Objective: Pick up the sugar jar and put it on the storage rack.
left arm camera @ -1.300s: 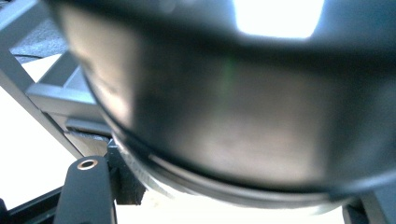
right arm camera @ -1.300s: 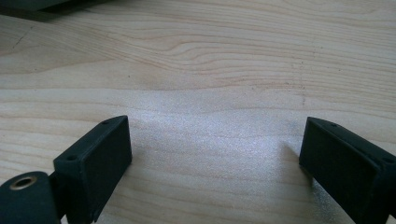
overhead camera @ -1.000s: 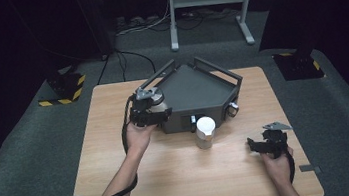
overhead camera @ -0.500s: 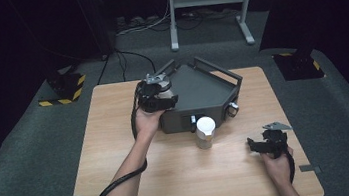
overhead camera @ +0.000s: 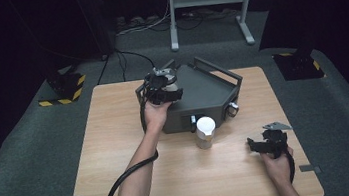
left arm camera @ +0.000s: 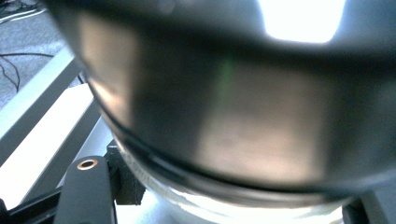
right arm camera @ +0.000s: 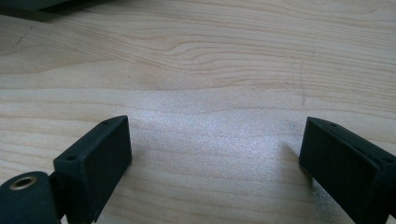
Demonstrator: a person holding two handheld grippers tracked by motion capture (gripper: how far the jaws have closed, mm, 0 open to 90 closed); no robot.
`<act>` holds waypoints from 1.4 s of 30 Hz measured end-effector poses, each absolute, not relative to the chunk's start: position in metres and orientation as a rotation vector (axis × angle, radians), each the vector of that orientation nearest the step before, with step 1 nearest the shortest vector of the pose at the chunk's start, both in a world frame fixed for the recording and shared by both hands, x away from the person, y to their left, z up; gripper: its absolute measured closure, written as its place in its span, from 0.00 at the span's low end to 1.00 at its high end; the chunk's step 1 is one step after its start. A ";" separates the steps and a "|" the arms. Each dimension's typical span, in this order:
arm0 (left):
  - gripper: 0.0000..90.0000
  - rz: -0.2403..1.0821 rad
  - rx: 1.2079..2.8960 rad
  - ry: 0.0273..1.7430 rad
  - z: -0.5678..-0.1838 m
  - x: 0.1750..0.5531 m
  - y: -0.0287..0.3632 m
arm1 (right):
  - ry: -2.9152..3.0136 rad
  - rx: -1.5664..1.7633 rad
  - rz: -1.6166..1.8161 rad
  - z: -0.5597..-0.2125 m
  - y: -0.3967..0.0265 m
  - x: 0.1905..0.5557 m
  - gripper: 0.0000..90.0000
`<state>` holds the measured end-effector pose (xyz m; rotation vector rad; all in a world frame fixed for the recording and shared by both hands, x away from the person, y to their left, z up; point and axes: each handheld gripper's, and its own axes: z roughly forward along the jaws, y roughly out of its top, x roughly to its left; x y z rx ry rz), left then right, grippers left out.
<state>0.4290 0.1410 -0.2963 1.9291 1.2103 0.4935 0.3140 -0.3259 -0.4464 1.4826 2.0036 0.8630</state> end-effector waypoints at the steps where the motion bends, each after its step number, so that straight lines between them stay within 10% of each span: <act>1: 0.34 0.497 1.935 1.212 -0.298 0.430 0.139 | 2.004 1.483 0.863 -0.446 -0.326 0.314 0.10; 42: 0.34 0.531 1.978 1.202 -0.322 0.434 0.123 | 2.003 1.483 0.863 -0.446 -0.326 0.314 0.10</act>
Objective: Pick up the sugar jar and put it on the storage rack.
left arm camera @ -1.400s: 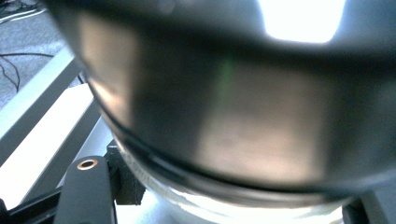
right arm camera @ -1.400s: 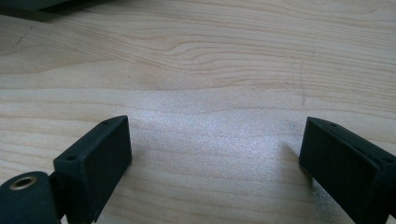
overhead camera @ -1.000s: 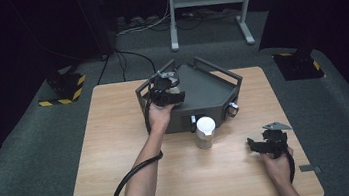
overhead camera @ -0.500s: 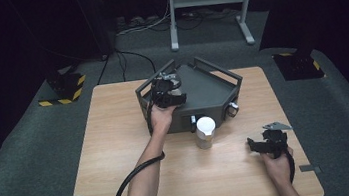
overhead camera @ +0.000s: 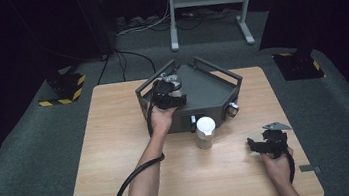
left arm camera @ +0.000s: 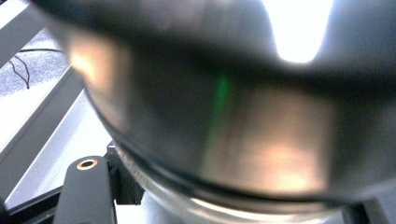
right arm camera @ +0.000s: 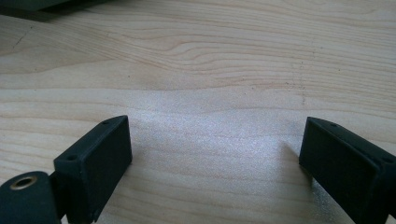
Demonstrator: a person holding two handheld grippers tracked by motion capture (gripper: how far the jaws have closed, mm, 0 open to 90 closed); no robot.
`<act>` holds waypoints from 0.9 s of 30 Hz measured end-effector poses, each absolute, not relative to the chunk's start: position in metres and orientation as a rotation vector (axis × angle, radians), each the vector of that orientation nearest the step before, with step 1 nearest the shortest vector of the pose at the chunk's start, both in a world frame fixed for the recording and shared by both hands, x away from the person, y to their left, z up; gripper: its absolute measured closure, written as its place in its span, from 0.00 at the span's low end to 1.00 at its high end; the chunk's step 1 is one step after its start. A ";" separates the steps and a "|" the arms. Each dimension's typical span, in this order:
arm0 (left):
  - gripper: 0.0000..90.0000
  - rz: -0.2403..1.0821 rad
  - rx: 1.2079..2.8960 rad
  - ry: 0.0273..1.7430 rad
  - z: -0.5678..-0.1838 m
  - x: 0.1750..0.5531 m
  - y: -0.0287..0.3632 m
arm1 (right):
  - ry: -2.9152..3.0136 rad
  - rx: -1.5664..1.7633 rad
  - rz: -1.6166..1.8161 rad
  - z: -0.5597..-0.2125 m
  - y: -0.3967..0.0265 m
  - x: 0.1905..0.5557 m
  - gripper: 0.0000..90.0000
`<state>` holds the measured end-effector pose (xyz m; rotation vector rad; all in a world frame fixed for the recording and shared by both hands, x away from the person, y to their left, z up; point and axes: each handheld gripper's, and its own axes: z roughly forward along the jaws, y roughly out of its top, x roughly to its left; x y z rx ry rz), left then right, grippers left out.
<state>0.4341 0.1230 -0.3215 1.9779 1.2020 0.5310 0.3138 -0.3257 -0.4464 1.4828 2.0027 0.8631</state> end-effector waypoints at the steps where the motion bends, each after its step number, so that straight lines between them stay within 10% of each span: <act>1: 0.34 0.532 1.977 1.202 -0.322 0.434 0.123 | 2.003 1.483 0.863 -0.446 -0.326 0.314 0.10; 7: 0.34 0.548 1.979 1.199 -0.323 0.431 0.122 | 2.004 1.481 0.862 -0.446 -0.326 0.314 0.10; 14: 0.09 0.534 1.949 1.202 -0.322 0.423 0.131 | 2.004 1.482 0.862 -0.446 -0.326 0.314 0.10; 27: 0.06 0.551 1.918 1.138 -0.313 0.389 0.156 | 2.003 1.481 0.862 -0.446 -0.326 0.314 0.10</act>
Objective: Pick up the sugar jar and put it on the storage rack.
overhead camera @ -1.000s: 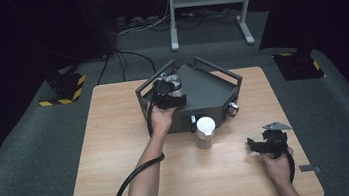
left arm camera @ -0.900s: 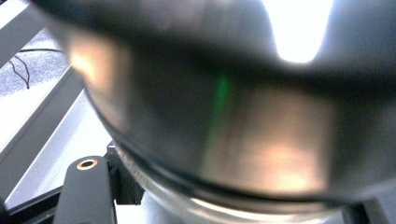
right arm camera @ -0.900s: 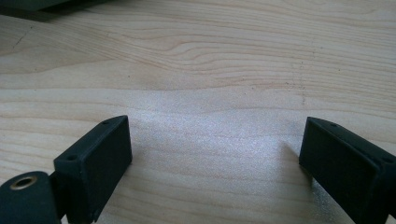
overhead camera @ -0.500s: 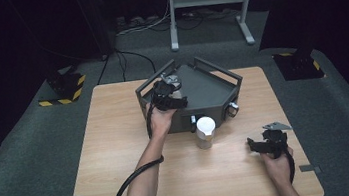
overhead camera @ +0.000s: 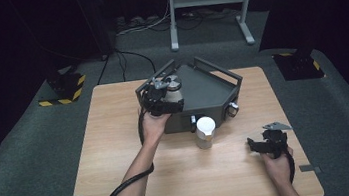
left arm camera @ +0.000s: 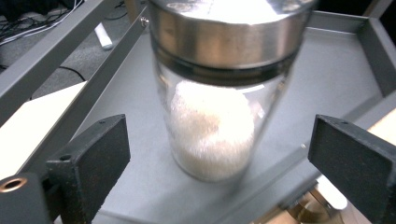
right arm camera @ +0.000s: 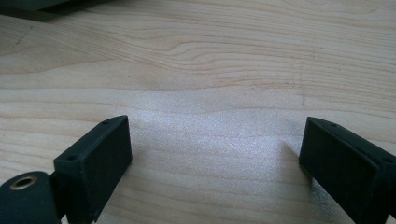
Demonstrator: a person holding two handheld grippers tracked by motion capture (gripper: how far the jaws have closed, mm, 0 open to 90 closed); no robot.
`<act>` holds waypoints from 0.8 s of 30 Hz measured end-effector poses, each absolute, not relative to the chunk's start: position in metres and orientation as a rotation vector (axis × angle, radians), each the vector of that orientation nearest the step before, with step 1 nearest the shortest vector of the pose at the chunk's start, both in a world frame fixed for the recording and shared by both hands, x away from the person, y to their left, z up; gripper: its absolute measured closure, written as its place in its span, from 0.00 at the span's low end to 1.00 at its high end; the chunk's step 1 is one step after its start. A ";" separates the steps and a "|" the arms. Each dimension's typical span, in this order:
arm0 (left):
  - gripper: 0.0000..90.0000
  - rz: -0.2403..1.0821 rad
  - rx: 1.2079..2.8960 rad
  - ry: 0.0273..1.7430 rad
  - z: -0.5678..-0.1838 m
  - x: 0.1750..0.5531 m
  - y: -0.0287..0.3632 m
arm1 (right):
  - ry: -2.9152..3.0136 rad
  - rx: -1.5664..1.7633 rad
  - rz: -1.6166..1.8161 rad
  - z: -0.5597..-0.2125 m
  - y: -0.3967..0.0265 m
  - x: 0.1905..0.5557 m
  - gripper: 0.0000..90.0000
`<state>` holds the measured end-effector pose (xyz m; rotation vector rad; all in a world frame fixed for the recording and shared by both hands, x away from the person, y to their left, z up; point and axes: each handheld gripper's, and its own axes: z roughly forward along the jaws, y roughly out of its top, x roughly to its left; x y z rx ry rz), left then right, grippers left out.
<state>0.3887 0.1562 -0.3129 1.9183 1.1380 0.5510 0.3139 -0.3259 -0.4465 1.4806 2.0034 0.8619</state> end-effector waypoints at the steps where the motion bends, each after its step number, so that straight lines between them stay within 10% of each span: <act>1: 0.06 0.548 1.914 1.135 -0.313 0.386 0.159 | 2.003 1.481 0.862 -0.446 -0.326 0.314 0.10; 24: 0.06 0.540 1.909 1.154 -0.354 0.327 0.210 | 2.001 1.486 0.862 -0.446 -0.325 0.314 0.10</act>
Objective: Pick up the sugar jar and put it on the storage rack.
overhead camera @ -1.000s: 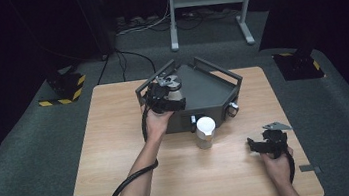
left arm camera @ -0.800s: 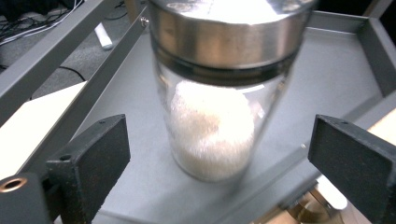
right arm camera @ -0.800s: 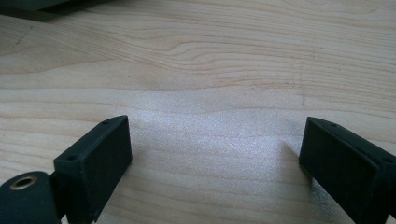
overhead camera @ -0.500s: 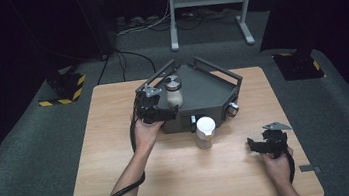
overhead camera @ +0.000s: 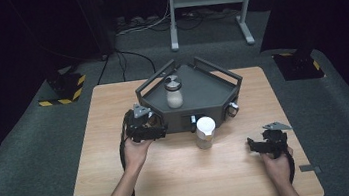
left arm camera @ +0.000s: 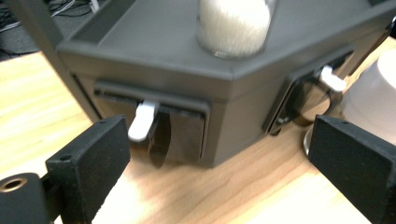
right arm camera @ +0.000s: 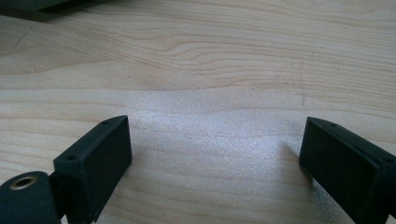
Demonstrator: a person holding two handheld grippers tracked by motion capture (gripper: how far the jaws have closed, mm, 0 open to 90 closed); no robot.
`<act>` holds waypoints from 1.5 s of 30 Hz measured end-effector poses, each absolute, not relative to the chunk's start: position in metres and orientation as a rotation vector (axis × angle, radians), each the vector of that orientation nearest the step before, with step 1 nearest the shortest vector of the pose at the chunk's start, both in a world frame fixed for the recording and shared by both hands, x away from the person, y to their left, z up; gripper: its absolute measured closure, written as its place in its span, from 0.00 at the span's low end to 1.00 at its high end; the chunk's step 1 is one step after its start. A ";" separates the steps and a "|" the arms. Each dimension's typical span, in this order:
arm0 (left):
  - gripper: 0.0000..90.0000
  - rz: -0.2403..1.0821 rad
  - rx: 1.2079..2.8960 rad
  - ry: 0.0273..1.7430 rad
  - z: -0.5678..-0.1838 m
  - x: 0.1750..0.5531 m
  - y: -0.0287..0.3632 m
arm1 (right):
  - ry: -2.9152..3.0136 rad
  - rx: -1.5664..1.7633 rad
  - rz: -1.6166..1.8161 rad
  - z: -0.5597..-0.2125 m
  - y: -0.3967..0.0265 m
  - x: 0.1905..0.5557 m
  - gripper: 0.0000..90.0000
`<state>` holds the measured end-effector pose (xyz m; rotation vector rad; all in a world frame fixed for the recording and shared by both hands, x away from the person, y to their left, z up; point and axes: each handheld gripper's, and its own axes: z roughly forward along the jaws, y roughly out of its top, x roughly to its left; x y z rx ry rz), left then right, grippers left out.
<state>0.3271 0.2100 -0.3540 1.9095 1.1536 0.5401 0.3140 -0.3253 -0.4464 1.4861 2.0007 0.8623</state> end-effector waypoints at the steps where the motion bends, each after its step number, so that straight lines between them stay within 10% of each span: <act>1: 0.06 0.540 1.911 1.157 -0.358 0.324 0.212 | 2.001 1.487 0.862 -0.446 -0.325 0.314 0.10; 45: 0.05 0.554 2.028 1.281 -0.450 0.309 0.188 | 2.000 1.487 0.863 -0.446 -0.325 0.314 0.10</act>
